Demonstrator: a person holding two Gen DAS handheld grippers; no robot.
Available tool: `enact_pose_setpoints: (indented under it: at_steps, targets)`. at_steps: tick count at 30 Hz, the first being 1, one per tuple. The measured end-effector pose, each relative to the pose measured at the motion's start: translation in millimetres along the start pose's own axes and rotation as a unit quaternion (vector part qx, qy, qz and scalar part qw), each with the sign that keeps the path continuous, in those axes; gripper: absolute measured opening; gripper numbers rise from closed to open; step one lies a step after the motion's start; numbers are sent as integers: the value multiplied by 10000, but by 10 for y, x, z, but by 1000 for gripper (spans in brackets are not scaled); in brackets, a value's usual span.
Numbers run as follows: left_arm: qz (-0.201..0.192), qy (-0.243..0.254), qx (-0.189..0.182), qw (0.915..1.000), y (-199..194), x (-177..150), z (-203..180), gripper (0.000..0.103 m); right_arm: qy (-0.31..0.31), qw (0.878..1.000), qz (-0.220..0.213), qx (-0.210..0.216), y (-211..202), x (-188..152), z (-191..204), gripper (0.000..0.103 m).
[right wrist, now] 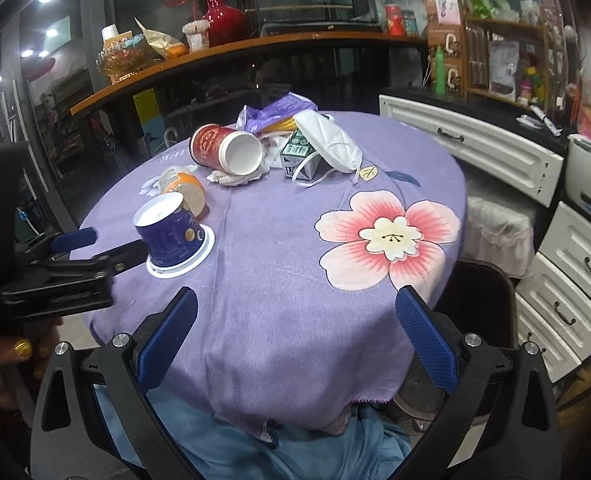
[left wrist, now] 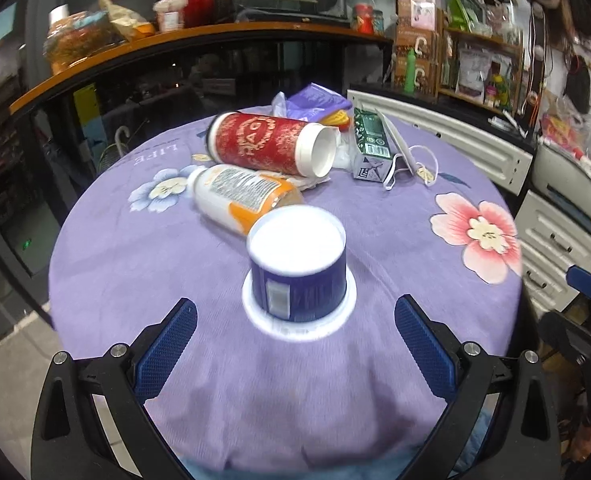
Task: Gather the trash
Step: 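Grasp the blue paper cup with the left tool, then grasp the white orange-labelled bottle with the right tool while the left tool holds the cup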
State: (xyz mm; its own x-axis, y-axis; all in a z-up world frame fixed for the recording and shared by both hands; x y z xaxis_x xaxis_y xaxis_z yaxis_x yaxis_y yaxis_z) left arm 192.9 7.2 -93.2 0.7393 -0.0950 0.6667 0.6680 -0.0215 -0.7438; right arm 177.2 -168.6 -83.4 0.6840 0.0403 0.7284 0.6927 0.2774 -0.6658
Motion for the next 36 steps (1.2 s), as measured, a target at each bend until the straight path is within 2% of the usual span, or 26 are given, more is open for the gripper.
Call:
enact_pose_setpoints:
  at_steps: [3, 9, 12, 15, 16, 21, 27, 31, 34, 36]
  targets:
    - [136, 87, 39, 9999, 192, 108, -37, 98, -27, 9999, 105, 38, 132, 70, -38, 98]
    - [423, 80, 190, 9989, 441, 189, -52, 90, -110, 9995, 271, 88, 295, 183, -100, 98]
    - [444, 97, 162, 9988, 471, 212, -81, 86, -127, 9994, 306, 106, 350, 221, -122, 98]
    - [446, 100, 260, 9986, 516, 251, -111, 77, -142, 9992, 355, 144, 405, 259, -128, 98]
    - [438, 88, 290, 9986, 523, 253, -109, 71, -193, 9991, 357, 135, 424, 281, -122, 98]
    - [390, -17, 174, 9991, 515, 278, -101, 70, -370, 9984, 393, 159, 494, 422, -81, 98]
    - [265, -139, -129, 9995, 359, 246, -66, 70, -606, 9958, 514, 453, 621, 638, 44, 98]
    - [141, -212, -269, 9993, 180, 173, 4, 70, -581, 9924, 641, 870, 743, 857, 149, 98]
    - [50, -358, -297, 9989, 32, 113, 157, 70, -699, 9849, 823, 1355, 881, 1051, 384, 98]
    - [7, -466, -259, 9986, -23, 86, 275, 70, -814, 9802, 948, 1535, 987, 1137, 563, 98]
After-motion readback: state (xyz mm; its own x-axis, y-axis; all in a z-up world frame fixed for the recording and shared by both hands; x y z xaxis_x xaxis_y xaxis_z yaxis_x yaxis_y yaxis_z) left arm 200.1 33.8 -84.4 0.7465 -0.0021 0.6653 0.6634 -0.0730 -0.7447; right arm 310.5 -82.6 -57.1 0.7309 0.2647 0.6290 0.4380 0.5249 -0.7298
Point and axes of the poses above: each gripper's, at about its wrist camera, not at the fingertips, and y roughly the way its jaws point, z to its left, x to its top, the point moved 4 cm from there along y, roughly the way its jaws point, and after that the axes turned 7 degrees about z, right-handed, at the moved point
